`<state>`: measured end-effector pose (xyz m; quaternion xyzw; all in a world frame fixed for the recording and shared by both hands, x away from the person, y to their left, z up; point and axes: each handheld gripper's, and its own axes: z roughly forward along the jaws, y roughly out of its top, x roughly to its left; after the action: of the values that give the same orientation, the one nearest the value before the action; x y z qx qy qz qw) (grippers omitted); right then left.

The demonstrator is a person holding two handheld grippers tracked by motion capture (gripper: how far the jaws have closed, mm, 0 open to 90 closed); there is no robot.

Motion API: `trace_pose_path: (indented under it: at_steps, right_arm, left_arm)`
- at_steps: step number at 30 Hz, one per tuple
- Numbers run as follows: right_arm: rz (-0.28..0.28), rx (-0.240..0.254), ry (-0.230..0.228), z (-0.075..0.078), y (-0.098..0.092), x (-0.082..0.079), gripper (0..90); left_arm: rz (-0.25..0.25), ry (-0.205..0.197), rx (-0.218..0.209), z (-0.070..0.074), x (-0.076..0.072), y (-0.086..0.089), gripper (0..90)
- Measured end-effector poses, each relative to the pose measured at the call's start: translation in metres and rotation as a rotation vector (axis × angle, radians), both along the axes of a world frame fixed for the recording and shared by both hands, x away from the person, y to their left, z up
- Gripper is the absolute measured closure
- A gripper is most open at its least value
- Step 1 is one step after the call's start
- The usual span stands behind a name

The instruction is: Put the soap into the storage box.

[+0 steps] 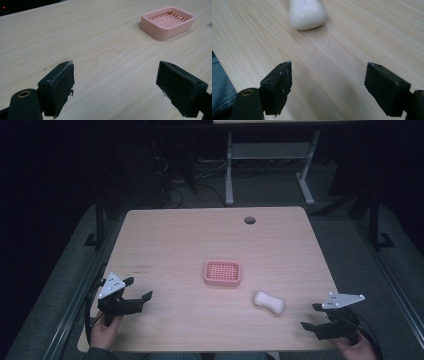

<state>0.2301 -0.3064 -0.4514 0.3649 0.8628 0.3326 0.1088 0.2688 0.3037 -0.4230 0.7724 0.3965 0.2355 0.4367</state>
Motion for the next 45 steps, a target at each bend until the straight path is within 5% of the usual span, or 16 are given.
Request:
trace_pose_path:
  at_steps: [13,45]
  right_arm:
    - [0.044,-0.022,0.006,0.01,0.017,0.004,21.1]
    - [0.201,-0.137,0.058,0.036,0.08,0.055,26.4]
  left_arm:
    - [-0.01,-0.001,0.015,-0.001,0.0,-0.002,14.5]
    - [-0.015,0.005,0.01,-0.002,0.002,-0.005,14.5]
